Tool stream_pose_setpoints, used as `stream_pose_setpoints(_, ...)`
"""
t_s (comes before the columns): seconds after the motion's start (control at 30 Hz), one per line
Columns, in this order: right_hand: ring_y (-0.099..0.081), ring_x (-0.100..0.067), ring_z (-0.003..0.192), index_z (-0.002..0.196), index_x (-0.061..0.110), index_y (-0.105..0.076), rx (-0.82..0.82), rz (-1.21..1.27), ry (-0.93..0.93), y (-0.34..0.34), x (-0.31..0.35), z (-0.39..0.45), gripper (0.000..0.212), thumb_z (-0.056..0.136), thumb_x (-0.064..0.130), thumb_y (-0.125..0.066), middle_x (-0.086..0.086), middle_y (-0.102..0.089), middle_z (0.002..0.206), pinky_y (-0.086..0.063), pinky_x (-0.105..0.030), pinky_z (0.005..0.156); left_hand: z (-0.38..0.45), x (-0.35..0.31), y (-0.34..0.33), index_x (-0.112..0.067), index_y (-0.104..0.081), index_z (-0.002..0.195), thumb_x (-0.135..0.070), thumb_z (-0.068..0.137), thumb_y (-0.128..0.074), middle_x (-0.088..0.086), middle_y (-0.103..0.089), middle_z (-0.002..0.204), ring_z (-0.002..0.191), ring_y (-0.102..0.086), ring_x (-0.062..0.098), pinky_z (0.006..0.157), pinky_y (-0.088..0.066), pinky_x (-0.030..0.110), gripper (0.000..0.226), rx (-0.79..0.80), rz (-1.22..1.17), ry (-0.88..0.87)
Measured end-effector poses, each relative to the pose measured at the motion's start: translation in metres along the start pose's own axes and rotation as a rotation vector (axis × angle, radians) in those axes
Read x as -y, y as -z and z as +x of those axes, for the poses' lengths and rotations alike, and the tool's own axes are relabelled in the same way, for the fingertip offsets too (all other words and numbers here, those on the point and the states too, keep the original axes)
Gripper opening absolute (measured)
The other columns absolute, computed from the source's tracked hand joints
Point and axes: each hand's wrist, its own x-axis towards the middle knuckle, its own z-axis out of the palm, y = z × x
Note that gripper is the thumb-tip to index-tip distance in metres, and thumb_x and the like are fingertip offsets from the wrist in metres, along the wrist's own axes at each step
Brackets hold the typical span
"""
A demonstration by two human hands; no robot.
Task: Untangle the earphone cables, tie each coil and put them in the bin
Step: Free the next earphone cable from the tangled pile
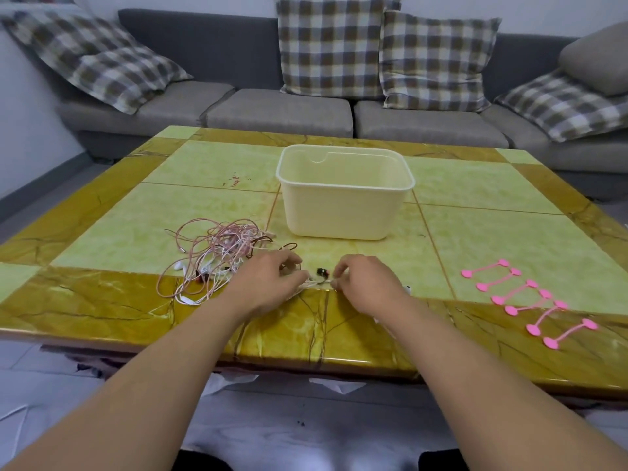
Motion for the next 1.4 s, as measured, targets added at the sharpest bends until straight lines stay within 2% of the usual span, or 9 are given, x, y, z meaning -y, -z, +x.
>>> stream_pose_setpoints(0.07,-0.068,-0.016,0.086,0.081,0.031,-0.071,0.020,0.083,-0.042,0.005,-0.002,0.001,0.021,0.097,0.023,-0.060,0.007,-0.075,0.098,-0.057,-0.034,0.079,-0.002,0.005,0.001,-0.029,-0.063,0.132,-0.083,0.076,-0.049,-0.008,-0.065,0.129,0.117,-0.059,0.012,0.101,-0.048,0.040,0.079,0.027,-0.061,0.009)
stream_pose_setpoints(0.23,-0.064,-0.011,0.094,0.101,0.024,-0.061,-0.308,0.676,-0.009,0.033,-0.007,-0.008,0.012,0.106,0.030,-0.051,0.012,-0.070,0.098,-0.046,-0.029,0.078,-0.005,0.017,0.004,-0.028,-0.041,0.152,-0.072,0.075,-0.069,0.000,-0.050,0.149,0.135,-0.048,0.019,0.113,-0.039,0.041,0.093,-0.003,-0.101,0.042)
stream_pose_setpoints(0.43,-0.075,-0.022,0.086,0.098,0.022,-0.046,-0.856,1.292,-0.101,0.051,-0.015,-0.017,0.014,0.110,0.019,-0.040,-0.003,-0.073,0.095,-0.061,-0.035,0.075,-0.003,0.015,0.009,-0.013,-0.069,0.112,-0.028,0.096,-0.065,0.000,-0.069,0.094,0.091,-0.062,0.023,0.074,-0.041,0.029,0.022,-0.267,-0.054,0.098)
stream_pose_setpoints(0.6,-0.072,-0.019,0.107,0.096,0.018,-0.048,-0.777,1.525,-0.132,0.057,-0.028,-0.013,0.016,0.110,0.012,-0.041,-0.004,-0.072,0.115,-0.061,-0.032,0.081,-0.001,0.018,0.013,-0.006,-0.060,0.081,-0.021,0.102,-0.051,0.009,-0.062,0.075,0.078,-0.056,0.033,0.066,-0.035,0.036,0.028,-0.405,-0.110,0.204)
stream_pose_setpoints(0.77,-0.064,-0.017,0.059,0.098,0.014,-0.048,-0.574,2.144,-0.211,0.076,-0.036,-0.020,0.017,0.109,0.009,-0.036,-0.001,-0.059,0.066,-0.058,-0.030,0.059,0.003,0.026,0.021,-0.009,-0.052,0.089,-0.013,0.103,-0.040,0.011,-0.056,0.087,0.084,-0.051,0.034,0.070,-0.035,0.037,0.018,-0.426,-0.053,0.303)
stream_pose_setpoints(0.87,-0.029,-0.009,0.042,0.093,0.019,-0.048,-0.602,1.929,-0.300,0.079,-0.047,-0.019,0.020,0.109,0.011,-0.038,0.005,-0.032,0.056,-0.032,-0.022,0.041,0.002,0.028,0.024,-0.008,-0.052,0.090,-0.011,0.102,-0.040,0.013,-0.057,0.088,0.083,-0.050,0.033,0.071,-0.037,0.038,0.018,-0.439,-0.088,0.327)
stream_pose_setpoints(1.0,-0.026,-0.008,0.044,0.101,0.021,-0.054,-0.504,1.549,-0.289,0.075,-0.046,-0.020,0.017,0.108,0.013,-0.041,0.005,-0.032,0.056,-0.020,-0.022,0.039,0.003,0.030,0.026,-0.004,-0.057,0.095,-0.016,0.103,-0.042,0.012,-0.059,0.088,0.086,-0.053,0.035,0.071,-0.037,0.039,0.020,-0.478,-0.176,0.347)
stream_pose_setpoints(1.23,-0.063,-0.007,0.093,0.113,0.044,-0.070,0.015,0.411,-0.011,0.053,-0.025,-0.038,0.054,0.072,0.079,-0.068,0.011,-0.068,0.100,-0.049,-0.033,0.084,-0.003,0.014,0.027,-0.018,-0.060,0.094,-0.031,0.095,-0.065,-0.009,-0.064,0.084,0.078,-0.059,0.012,0.062,-0.037,0.030,0.013,-0.516,-0.264,0.205)
stream_pose_setpoints(1.4,-0.068,-0.014,0.097,0.094,0.037,-0.078,0.131,0.123,0.090,0.026,0.005,-0.024,0.031,0.081,0.064,-0.070,0.010,-0.075,0.106,-0.057,-0.041,0.087,-0.008,0.012,0.020,-0.024,-0.065,0.099,-0.043,0.092,-0.068,-0.013,-0.067,0.090,0.084,-0.062,0.006,0.066,-0.043,0.022,0.021,-0.324,-0.248,0.139)
